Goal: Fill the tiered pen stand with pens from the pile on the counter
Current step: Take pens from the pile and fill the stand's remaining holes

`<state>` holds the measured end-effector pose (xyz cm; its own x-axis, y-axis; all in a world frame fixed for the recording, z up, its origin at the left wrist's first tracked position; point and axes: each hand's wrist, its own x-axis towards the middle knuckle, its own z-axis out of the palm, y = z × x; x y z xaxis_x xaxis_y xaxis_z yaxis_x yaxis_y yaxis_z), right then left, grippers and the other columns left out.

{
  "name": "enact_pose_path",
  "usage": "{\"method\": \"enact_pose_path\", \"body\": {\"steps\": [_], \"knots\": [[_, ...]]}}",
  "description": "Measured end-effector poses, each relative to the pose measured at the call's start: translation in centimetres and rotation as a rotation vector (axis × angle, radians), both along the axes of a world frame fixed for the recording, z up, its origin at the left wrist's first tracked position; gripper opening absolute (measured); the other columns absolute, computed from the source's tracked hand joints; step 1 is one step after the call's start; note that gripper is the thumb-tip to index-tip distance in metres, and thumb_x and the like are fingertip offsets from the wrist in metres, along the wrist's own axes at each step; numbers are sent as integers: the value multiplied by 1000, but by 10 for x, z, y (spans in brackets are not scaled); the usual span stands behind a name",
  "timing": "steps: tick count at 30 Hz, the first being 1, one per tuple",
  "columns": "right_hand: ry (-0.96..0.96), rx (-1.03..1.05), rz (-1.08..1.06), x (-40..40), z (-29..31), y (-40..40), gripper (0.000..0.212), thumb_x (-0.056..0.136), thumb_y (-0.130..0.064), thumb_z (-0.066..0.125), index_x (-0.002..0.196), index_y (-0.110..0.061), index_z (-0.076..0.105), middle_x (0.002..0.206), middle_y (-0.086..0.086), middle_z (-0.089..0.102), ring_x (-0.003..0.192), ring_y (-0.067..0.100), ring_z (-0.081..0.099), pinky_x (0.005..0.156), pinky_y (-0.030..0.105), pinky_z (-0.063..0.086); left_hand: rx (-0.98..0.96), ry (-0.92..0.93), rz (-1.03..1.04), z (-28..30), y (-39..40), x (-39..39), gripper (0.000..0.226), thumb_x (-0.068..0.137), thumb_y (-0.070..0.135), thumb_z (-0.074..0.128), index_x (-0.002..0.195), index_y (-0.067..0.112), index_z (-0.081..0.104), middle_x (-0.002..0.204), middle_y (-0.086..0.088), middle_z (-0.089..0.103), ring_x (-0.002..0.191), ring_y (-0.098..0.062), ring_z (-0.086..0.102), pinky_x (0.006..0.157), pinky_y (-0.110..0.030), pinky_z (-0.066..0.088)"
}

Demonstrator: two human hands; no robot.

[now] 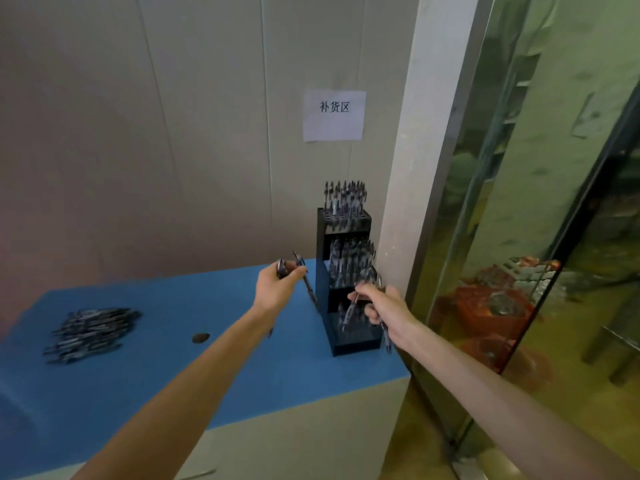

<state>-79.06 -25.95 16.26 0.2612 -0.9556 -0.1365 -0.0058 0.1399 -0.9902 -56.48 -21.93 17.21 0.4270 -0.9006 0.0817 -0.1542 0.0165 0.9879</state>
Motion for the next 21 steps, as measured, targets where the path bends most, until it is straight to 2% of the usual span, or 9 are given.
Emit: {"method": "enact_pose_path", "body": {"steps": [2,5,8,10,13,17,21], "knots": [[34,-57,4,-26,10,-17,20,98,-16,63,110,0,64,98,8,78,48,10,37,43,21,27,-10,49,44,11,-14,-17,25,94,24,73,77,14,57,60,0,40,54,-16,34,48,-30,32],[50,-93,-43,-54,19,-40,19,96,-15,67,107,0,65,94,12,77,46,9,38,44,23,28,-27,26,88,26,-34,-31,25,93,22,74,78,11,57,58,0,42,54,-17,34,45,-29,32],[58,-137,-98,-71,31,-68,20,94,-21,70,106,-4,70,82,10,74,46,8,42,45,21,32,-57,-53,131,46,-56,-39,26,92,24,75,74,13,59,54,4,47,56,-18,39,51,-30,38],[64,-178,-117,-76,41,-89,21,94,-25,71,105,-7,71,89,15,74,46,6,44,44,18,36,-82,-129,161,58,-73,-40,23,90,27,76,74,17,64,58,5,52,59,-16,45,58,-29,41],[59,-258,-127,-71,52,-119,17,93,-27,71,103,-13,72,99,18,74,49,6,46,48,20,39,-109,-228,169,72,-98,-36,15,88,31,78,86,17,73,67,5,62,62,-11,53,61,-26,44],[195,-478,-176,-53,68,-158,14,89,-28,76,98,-16,73,86,-2,73,66,8,60,68,26,45,-127,-268,200,89,-137,-31,17,88,32,78,92,16,75,72,4,67,63,-10,56,62,-25,45],[244,-632,-99,-19,94,-190,13,89,-25,77,96,-15,74,83,-5,72,66,2,61,71,22,47,-157,-295,232,97,-175,-17,20,89,31,78,95,13,75,77,0,70,64,-10,59,55,-19,46]]}}
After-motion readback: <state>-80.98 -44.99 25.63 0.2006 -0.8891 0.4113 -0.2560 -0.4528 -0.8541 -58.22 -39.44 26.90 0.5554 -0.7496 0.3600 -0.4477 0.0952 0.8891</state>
